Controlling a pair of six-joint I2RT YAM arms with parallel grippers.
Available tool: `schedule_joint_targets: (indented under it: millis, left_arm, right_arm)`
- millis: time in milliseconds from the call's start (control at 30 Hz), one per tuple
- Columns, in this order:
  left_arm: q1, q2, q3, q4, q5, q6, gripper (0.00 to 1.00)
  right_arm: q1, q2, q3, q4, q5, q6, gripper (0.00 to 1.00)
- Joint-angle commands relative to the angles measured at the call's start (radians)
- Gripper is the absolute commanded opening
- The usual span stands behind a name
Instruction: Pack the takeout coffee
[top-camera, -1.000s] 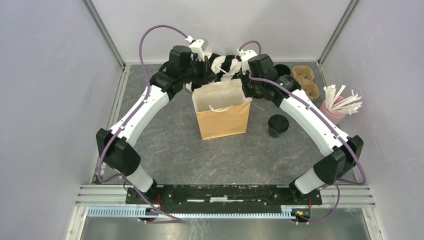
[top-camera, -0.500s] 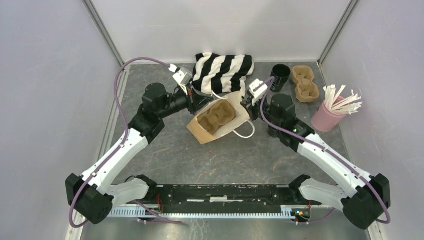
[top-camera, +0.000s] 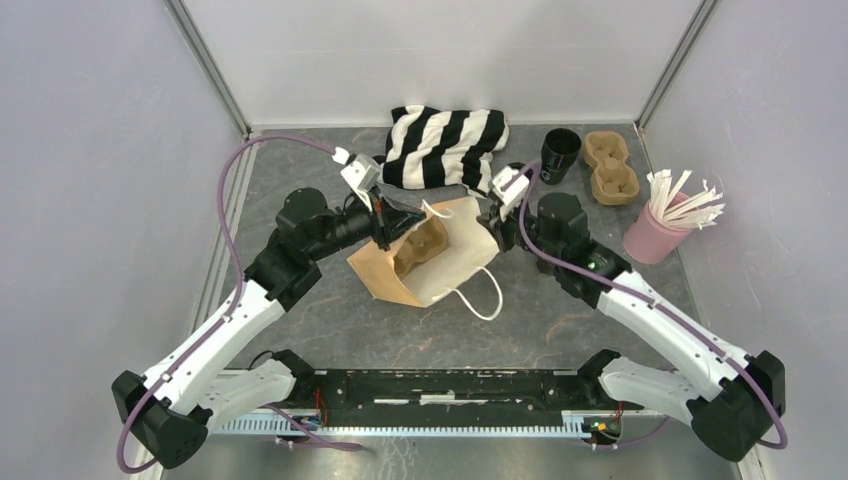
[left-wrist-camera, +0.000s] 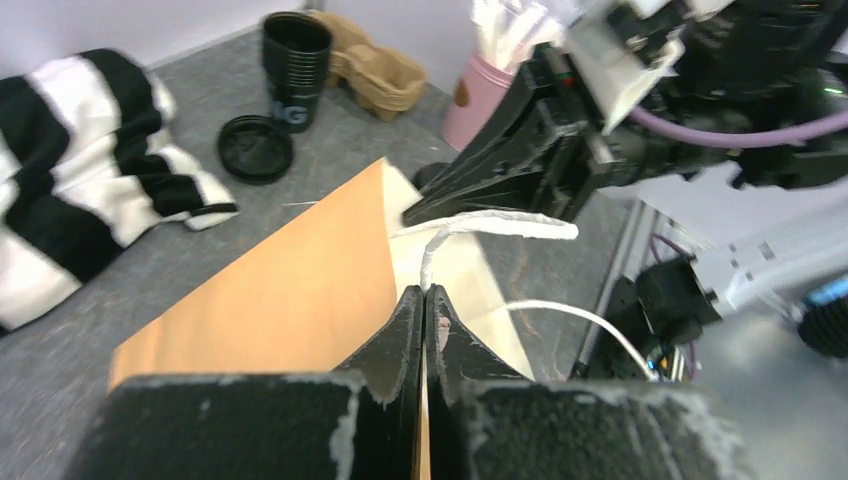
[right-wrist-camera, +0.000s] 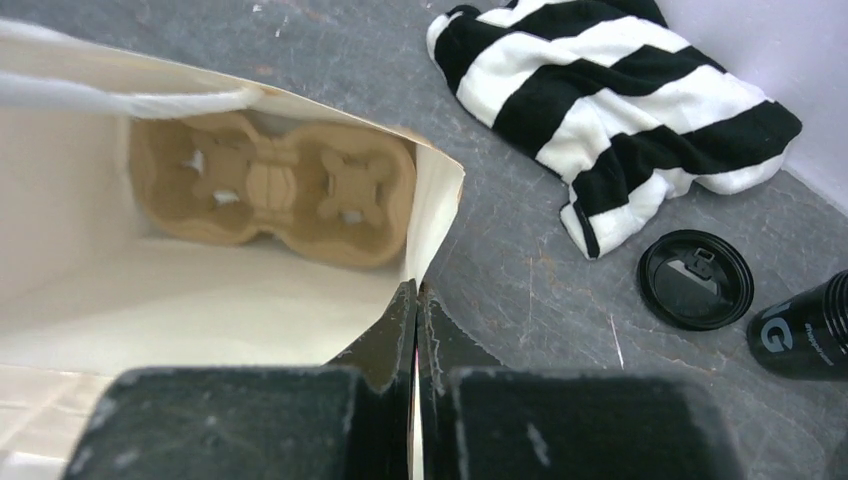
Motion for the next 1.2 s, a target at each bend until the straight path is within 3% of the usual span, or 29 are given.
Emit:
schedule_joint_targets:
  millis: [0,167,400,567,700,800,867,967,1167]
  left_arm:
    - [0.0,0.0,0.124,-0.123,-0.27,-0.095,0.02]
    - [-0.001,0.047,0.136,-0.136,-0.309,-0.124,0.02]
    - [0.002,0.118,0.176,-0.159,-0.365,-0.112,0.02]
    - [0.011,0.172,0.222,-0.189,-0.376,-0.104,0.02]
    - [0.022,0.19,0.237,-0.191,-0.422,-0.093,0.02]
    - [0.025,0.206,0.263,-0.202,-0.446,-0.053,0.02]
    - [0.025,0.221,0.29,-0.218,-0.452,-0.017,0.02]
    - [0.027,0.254,0.343,-0.261,-0.453,0.036,0.02]
    - [0.026,0.302,0.42,-0.342,-0.418,0.066,0.02]
  right_arm:
    - [0.008,0.075,0.224,-0.206,0.07,0.123,0.02]
    - [0.012,0.137,0.344,-0.33,0.109,0.236,0.08]
    - [0.012,0.199,0.507,-0.484,0.147,0.22,0.42]
    - [0.009,0.237,0.673,-0.629,0.335,0.182,0.7]
    - [-0.001,0.29,0.849,-0.777,0.557,0.162,0.8]
    - [-0.037,0.302,0.869,-0.843,0.675,0.193,0.93]
    - [-0.105,0.294,0.804,-0.868,0.644,0.231,0.98]
    - [-0.231,0.279,0.699,-0.907,0.477,0.309,0.98]
    - [-0.322,0.331,0.542,-0.998,0.293,0.29,0.98]
